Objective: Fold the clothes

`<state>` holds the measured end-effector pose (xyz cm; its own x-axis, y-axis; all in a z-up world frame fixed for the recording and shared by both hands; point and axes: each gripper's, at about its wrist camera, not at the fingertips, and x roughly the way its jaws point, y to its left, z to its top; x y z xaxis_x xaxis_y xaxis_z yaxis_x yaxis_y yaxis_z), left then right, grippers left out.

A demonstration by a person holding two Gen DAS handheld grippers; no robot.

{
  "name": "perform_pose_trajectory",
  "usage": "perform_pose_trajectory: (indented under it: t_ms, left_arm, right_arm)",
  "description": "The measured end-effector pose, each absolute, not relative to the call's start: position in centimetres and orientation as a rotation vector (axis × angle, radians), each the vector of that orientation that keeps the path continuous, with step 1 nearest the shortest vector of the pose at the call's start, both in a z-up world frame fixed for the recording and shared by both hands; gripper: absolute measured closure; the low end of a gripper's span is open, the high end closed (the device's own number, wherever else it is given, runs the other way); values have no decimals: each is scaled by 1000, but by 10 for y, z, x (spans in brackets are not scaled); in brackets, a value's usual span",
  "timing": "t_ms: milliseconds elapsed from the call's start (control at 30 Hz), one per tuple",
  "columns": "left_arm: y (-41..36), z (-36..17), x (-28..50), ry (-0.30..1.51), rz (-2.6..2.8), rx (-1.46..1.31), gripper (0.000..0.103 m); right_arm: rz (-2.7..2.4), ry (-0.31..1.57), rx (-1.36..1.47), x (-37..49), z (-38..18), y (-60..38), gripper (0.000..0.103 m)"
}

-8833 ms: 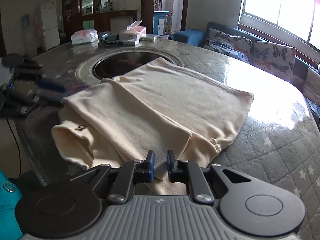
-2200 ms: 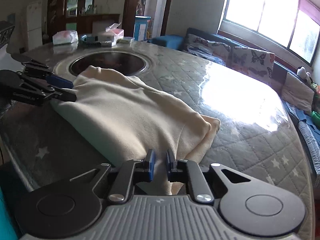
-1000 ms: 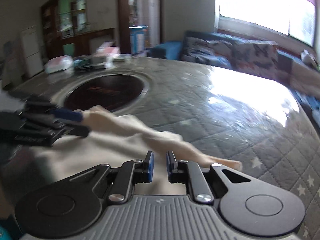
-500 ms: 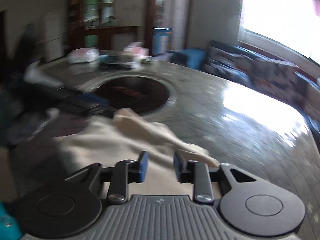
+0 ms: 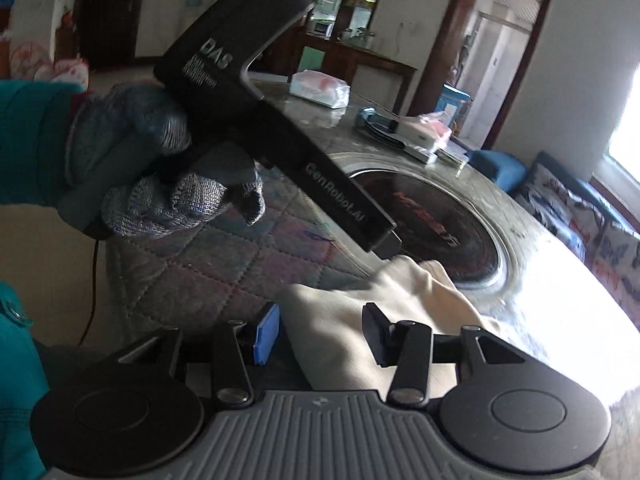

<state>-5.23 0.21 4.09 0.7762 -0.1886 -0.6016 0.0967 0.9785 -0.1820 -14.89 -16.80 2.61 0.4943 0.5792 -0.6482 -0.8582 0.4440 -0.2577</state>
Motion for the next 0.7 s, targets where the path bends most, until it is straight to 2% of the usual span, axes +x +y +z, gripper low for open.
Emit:
perform_pose_trajectory:
  t_ms: [267, 433, 467, 600, 700]
  left_arm:
    - [13, 38, -62, 703, -185, -244, 0]
    - [8, 34, -59, 753, -242, -338, 0]
    - [6, 34, -57, 766, -252, -363, 2]
    - [3, 30, -47, 828, -287, -502, 10]
    - [2, 27, -40, 854, -275, -605, 12]
  right_arm:
    - [899, 525, -667, -152, 7, -144, 60]
    - [867, 551, -595, -145, 12, -148, 84]
    - [865, 557, -566, -143, 15, -151, 86]
    - [870, 568, -453, -134, 27, -166, 88]
    - [872, 564, -389, -130, 34, -176, 89]
